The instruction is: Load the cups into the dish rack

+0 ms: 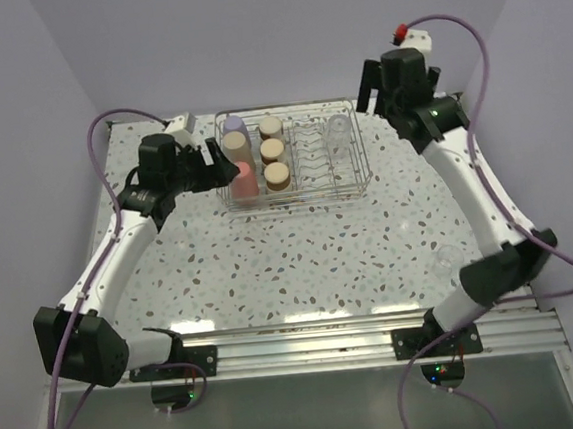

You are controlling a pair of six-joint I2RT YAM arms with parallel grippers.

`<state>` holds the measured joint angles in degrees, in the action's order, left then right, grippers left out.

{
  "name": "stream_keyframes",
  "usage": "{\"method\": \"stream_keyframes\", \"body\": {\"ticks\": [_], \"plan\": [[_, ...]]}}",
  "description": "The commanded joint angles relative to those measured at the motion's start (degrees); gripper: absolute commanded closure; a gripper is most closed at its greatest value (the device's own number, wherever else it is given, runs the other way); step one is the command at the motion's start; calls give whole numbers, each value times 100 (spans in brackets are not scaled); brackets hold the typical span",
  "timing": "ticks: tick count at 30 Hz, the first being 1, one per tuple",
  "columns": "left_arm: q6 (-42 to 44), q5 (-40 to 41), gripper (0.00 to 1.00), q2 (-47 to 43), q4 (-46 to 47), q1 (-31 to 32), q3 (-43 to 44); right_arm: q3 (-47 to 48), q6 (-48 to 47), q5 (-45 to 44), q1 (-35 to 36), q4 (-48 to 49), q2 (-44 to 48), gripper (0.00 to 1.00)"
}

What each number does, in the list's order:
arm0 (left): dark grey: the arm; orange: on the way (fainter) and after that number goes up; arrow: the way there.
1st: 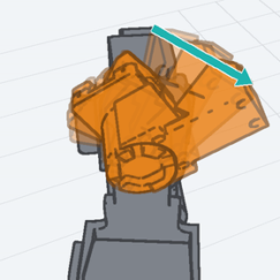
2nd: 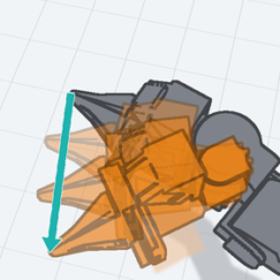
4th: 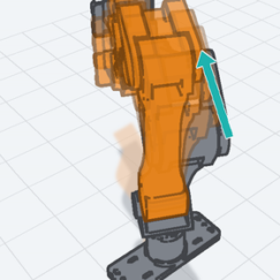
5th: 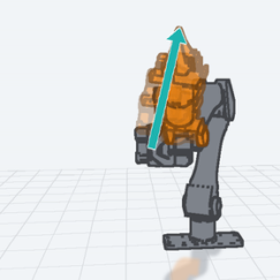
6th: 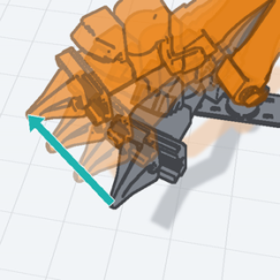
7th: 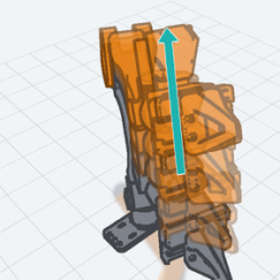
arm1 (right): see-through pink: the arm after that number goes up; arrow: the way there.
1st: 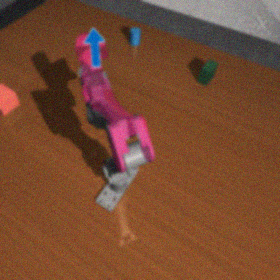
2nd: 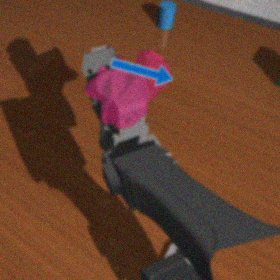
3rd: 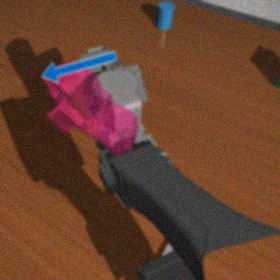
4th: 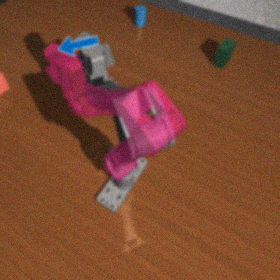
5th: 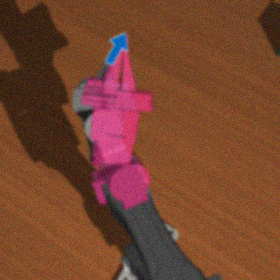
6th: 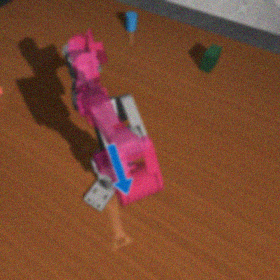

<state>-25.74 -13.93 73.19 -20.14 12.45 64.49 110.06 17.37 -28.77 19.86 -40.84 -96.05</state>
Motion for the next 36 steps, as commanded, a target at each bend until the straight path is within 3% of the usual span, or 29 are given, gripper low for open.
{"method": "stream_keyframes", "body": {"ticks": [1,6,10,14,18,28,36], "plan": [[200,-346,18,256,546,582,511,-1428,758,-418,-17,-739,1260,2],[341,-338,18,1047,590,1469,1267,-2673,1682,-770,-43,-2275,3089,2],[315,-522,18,1575,792,1804,1557,-3217,2270,-814,-122,-3534,3408,2],[350,-768,21,2145,784,2033,1926,-3763,2683,88,-307,-4246,3462,10],[350,-918,22,2349,819,2165,2085,-4281,2728,433,-500,-4152,3540,15],[675,-883,22,2051,362,2174,1927,-5135,1753,1313,-2257,-2799,3005,23],[675,-936,23,1831,406,2165,1769,-5319,1665,1348,-2399,-1937,2337,30]]}}
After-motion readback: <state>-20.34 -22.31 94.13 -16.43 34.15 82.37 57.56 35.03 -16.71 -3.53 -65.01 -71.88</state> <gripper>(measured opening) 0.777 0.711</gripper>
